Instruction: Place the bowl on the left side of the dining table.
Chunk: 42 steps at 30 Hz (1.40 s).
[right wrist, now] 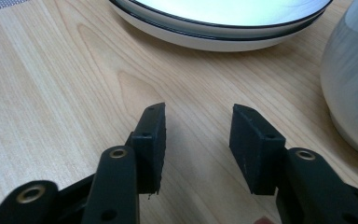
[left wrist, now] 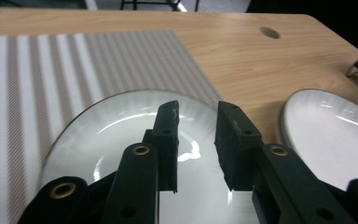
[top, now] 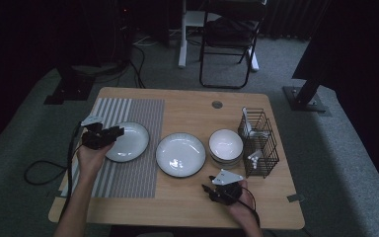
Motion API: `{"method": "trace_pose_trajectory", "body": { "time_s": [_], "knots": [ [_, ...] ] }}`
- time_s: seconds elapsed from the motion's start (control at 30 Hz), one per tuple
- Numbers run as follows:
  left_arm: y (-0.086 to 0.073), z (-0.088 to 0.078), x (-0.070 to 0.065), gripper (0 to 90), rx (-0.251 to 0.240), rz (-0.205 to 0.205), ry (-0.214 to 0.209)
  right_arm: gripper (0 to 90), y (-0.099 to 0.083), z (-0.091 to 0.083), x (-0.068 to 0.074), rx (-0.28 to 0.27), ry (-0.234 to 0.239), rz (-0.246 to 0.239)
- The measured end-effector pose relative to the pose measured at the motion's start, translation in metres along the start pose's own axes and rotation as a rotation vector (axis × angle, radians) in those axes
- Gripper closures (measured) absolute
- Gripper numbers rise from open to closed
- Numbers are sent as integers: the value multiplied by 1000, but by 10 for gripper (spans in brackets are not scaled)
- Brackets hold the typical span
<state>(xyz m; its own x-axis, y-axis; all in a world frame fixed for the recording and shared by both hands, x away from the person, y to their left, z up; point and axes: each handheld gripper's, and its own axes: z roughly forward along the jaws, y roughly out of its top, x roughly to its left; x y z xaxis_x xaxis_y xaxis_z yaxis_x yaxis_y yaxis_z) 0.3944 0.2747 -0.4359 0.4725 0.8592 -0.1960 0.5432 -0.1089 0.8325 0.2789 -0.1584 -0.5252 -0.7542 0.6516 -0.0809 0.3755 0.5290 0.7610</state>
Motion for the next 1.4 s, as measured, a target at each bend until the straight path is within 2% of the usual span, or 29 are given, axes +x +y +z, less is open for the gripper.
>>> {"method": "trace_pose_trajectory", "body": {
  "time_s": [0.33, 0.37, 0.4, 0.43, 0.47, 0.73, 0.9, 1.4],
  "knots": [
    [20, 9, -40, 666, -15, 88, -98, 524, 0, 0, -1, 1, 2, 6],
    [20, 9, -40, 664, -15, 88, -98, 524, 0, 0, -1, 1, 2, 6],
    [24, 15, -51, 656, -6, 109, -119, 521, 0, 0, -1, 1, 1, 6],
    [24, 15, -51, 655, -6, 109, -119, 521, 0, 0, -1, 1, 0, 5],
    [26, 20, -58, 652, 0, 123, -131, 520, 0, 0, 0, 1, -1, 4],
    [34, 37, -82, 636, 10, 146, -186, 507, -2, -2, 0, 2, -1, 8],
    [38, 46, -93, 633, 20, 159, -203, 491, -2, -2, 0, 2, -5, 6],
    [48, 78, -133, 615, 63, 196, -274, 459, -4, -4, -2, 11, 29, 34]
  ]
}}
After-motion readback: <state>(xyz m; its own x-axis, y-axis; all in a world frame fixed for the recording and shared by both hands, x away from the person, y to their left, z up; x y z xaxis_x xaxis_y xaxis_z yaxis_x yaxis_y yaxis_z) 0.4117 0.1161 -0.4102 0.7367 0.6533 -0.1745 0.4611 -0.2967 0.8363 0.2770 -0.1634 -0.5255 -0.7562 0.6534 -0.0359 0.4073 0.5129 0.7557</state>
